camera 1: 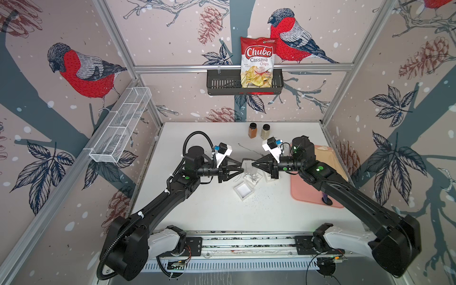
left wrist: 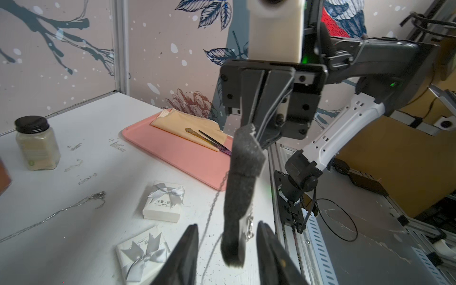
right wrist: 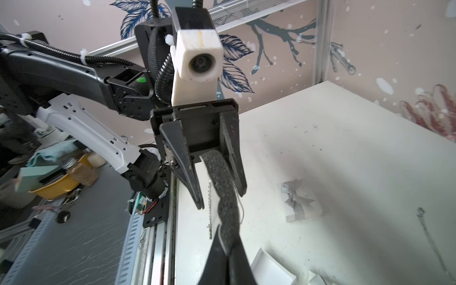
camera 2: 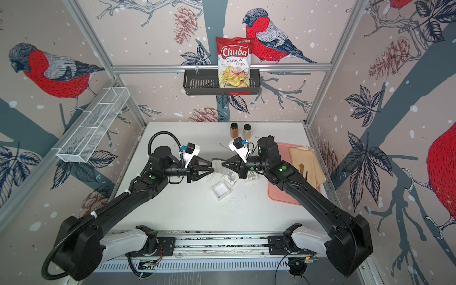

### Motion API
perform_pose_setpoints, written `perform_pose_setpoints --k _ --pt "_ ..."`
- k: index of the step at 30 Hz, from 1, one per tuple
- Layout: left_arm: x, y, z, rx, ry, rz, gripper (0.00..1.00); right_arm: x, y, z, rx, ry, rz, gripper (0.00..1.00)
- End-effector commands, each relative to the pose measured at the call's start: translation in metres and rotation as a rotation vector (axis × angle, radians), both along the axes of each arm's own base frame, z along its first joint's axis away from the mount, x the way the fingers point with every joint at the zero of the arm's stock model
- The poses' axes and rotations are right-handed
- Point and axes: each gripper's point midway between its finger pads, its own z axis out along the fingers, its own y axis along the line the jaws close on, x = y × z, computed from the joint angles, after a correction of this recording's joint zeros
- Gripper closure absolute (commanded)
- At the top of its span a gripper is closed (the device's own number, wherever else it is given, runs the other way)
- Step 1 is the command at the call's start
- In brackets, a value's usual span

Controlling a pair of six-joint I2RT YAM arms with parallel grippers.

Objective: Take the necklace out of the lift-off lid jewelry box
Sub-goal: Take out the inner lining from the jewelry box, then pick up the necklace from the inner lining.

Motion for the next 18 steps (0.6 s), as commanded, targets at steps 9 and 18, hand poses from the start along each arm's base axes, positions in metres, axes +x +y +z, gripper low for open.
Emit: perform_pose_setpoints --k 9,18 --pt "0.042 0.003 0.001 -0.056 0.013 0.295 0.58 0.052 -0.027 0.03 -0.111 -0.324 -0.599 1.0" --pt "0.053 -0.015 0.009 -0.013 -0.079 0.433 0.6 0.051 -0.011 0.017 -0.191 -0.339 -0.598 1.0"
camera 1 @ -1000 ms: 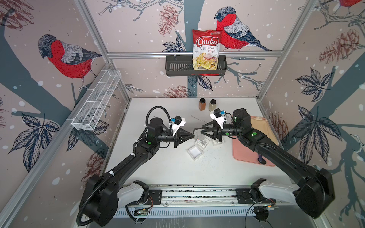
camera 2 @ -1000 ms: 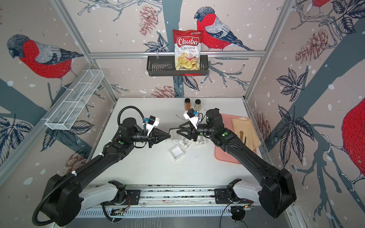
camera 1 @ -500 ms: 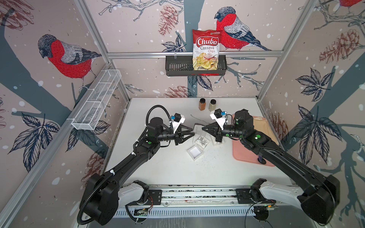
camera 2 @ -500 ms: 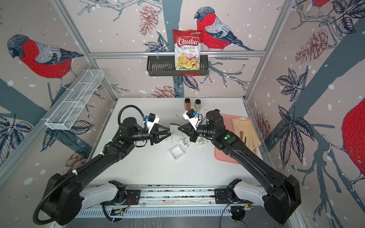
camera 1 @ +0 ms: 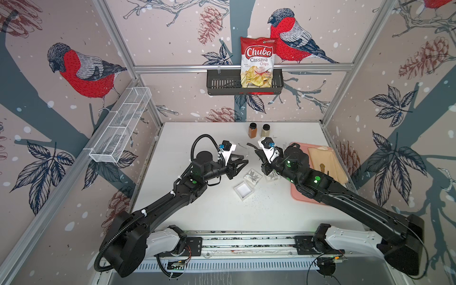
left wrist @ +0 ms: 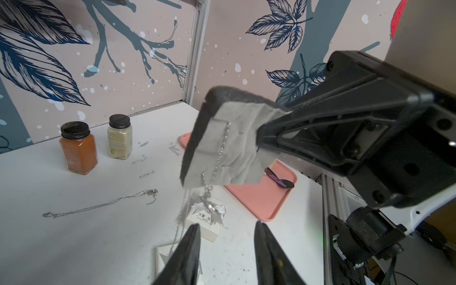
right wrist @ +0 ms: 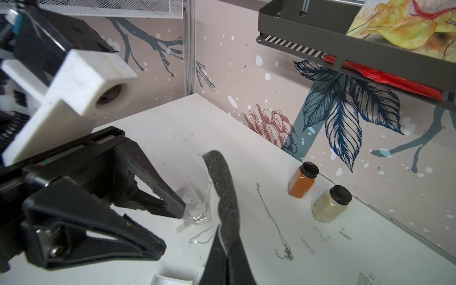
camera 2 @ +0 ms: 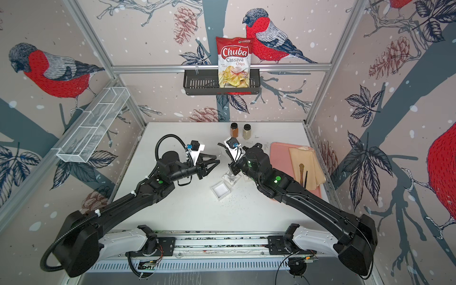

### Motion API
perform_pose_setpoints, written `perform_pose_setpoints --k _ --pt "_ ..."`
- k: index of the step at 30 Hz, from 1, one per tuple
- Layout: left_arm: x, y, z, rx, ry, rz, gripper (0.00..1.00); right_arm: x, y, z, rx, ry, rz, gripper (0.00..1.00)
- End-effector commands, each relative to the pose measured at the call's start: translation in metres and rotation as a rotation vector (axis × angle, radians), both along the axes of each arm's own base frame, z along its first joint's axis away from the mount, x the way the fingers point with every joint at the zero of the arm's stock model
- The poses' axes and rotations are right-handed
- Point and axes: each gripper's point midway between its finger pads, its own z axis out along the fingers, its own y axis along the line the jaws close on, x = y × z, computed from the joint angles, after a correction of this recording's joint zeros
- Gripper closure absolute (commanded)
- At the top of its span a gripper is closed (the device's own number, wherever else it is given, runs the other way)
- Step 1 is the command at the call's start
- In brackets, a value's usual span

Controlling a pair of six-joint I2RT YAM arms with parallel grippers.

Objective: Take the necklace out of the lift-off lid jewelry box
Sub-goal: Pick up the necklace from the inner lining.

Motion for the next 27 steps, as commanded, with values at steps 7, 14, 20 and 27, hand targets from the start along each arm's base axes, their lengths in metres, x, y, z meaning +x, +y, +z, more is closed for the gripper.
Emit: perform_pose_setpoints --k 7,14,20,27 --pt "0.014 -0.001 0.006 0.022 -0.072 0.065 0.59 0.004 0.0 0.002 0.001 -0.01 -0.022 1.0" --pt "0.018 -0.01 0.002 0.017 -0.037 0.038 0.59 0.003 -0.001 0.003 0.015 -0.006 -0.019 1.0" --pt "0.019 -0.014 0.007 0.002 -0.04 0.023 0.58 0.002 0.001 0.001 0.018 0.005 -0.004 1.0" --pt "0.019 -0.021 0.008 0.008 -0.036 -0.001 0.59 0.0 0.003 0.0 0.024 0.013 0.013 1.0"
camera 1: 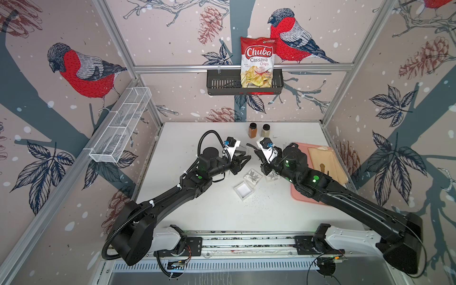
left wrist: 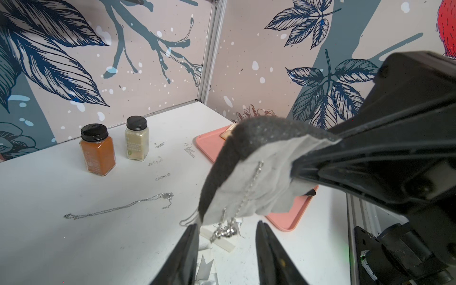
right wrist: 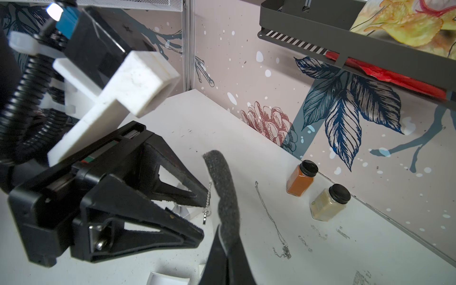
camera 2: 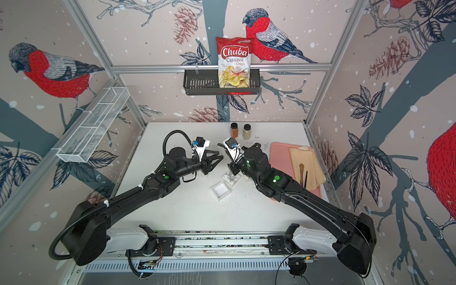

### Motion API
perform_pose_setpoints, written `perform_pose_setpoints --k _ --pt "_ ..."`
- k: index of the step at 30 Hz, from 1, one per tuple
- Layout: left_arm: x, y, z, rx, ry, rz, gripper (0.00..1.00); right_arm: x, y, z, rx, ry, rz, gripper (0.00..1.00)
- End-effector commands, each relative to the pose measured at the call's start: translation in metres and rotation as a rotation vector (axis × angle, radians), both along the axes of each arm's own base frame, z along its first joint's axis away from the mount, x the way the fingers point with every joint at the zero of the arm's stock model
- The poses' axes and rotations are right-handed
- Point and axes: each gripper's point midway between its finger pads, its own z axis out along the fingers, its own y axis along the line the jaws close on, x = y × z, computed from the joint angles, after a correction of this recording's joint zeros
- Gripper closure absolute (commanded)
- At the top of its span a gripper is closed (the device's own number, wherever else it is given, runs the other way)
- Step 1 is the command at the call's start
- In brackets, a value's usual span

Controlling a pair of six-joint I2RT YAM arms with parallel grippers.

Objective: Take the necklace out of the lift-off lid jewelry box
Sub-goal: Pick up the necklace from the inner lining.

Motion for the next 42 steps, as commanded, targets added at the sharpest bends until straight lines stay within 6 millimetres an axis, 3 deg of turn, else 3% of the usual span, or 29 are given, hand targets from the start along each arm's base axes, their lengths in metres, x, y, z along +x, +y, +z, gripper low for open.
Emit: perform_pose_setpoints --k 1,6,9,17,28,34,42 --pt "-0.003 -0.008 0.012 -0.021 -0.034 -0.034 0.6 -0.001 0.002 0.004 0.03 0.003 0.012 1.0" --pt "-0.002 -0.011 0.012 -0.018 -0.036 -0.033 0.67 -0.003 0.003 0.003 0.037 0.012 0.027 1.0" --pt "0.0 -0.012 0.012 -0.014 -0.036 -0.028 0.78 -0.003 0.002 0.004 0.044 0.01 0.028 1.0" --pt "0.003 -0.007 0.011 0.001 -0.031 0.009 0.96 0.0 -0.004 0.002 0.052 0.015 0.007 1.0" --pt "0.013 0.015 0.001 0.098 -0.047 0.141 0.99 0.011 -0.016 -0.017 0.031 0.066 -0.051 1.0" --pt "0.035 0.035 0.004 0.131 -0.07 0.296 1.0 0.005 -0.019 -0.028 0.055 0.125 -0.018 1.0" --pt "0.077 0.053 0.019 0.134 -0.074 0.372 1.0 -0.01 -0.023 -0.043 0.097 0.216 0.05 1.0"
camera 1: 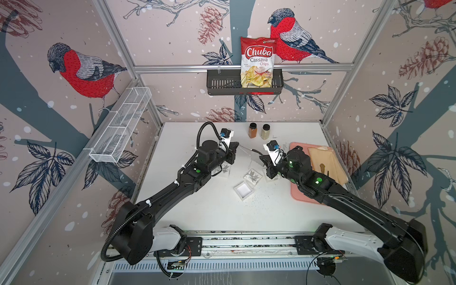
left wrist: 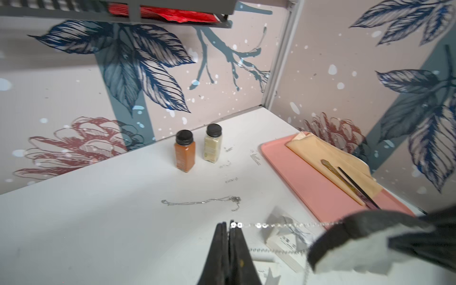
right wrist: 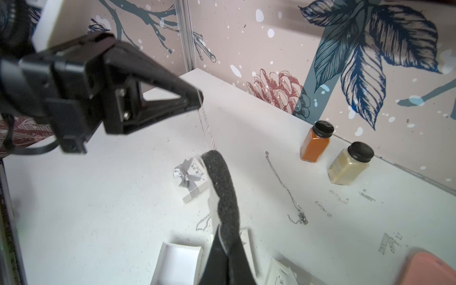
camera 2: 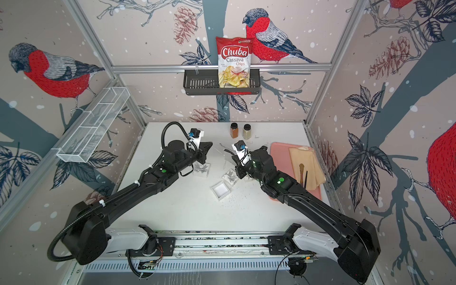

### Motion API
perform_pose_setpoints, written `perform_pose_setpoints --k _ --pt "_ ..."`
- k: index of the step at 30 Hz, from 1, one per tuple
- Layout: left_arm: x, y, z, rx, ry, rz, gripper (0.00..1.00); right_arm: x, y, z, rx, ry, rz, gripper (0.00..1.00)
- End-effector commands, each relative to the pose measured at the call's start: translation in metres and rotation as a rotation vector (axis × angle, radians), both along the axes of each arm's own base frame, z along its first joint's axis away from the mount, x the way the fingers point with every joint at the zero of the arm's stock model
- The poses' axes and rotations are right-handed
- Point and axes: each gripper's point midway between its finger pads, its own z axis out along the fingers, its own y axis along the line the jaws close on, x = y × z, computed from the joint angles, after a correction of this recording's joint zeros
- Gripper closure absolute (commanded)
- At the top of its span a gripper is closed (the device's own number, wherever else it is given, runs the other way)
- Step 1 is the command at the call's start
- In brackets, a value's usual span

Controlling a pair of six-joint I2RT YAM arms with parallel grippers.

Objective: Take the necklace out of the lift-off lid jewelry box
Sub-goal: Pick up the necklace from the inner lining, then place the necklace at the center of the board.

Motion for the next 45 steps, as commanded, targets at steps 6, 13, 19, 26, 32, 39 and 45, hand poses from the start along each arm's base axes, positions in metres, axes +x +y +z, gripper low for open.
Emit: perform_pose_setpoints --k 6,13,19,26,32,39,45 --pt "0.046 0.006 0.004 0.067 0.003 0.045 1.0 -0.017 -0.004 0.007 0.14 0.041 0.087 1.0" --pt "0.084 -0.01 -0.011 0.157 0.036 0.041 1.0 -0.014 -0.014 0.007 0.161 0.039 0.054 1.0" --pt "0.119 -0.013 -0.055 0.208 0.114 0.061 1.0 -0.016 -0.02 0.008 0.178 0.033 0.036 1.0" --pt "0.146 0.004 -0.092 0.164 0.254 0.082 1.0 -0.021 -0.028 0.009 0.196 0.02 0.02 1.0" --pt "0.156 0.024 -0.101 0.177 0.27 0.123 1.0 -0.023 -0.029 0.008 0.199 0.022 0.025 1.0" --pt "0.169 0.037 -0.112 0.247 0.265 0.117 1.0 -0.022 -0.028 0.007 0.2 0.027 0.031 1.0" --pt "0.173 0.021 -0.156 0.236 0.396 0.047 1.0 -0.022 -0.026 0.009 0.205 0.032 0.038 1.0"
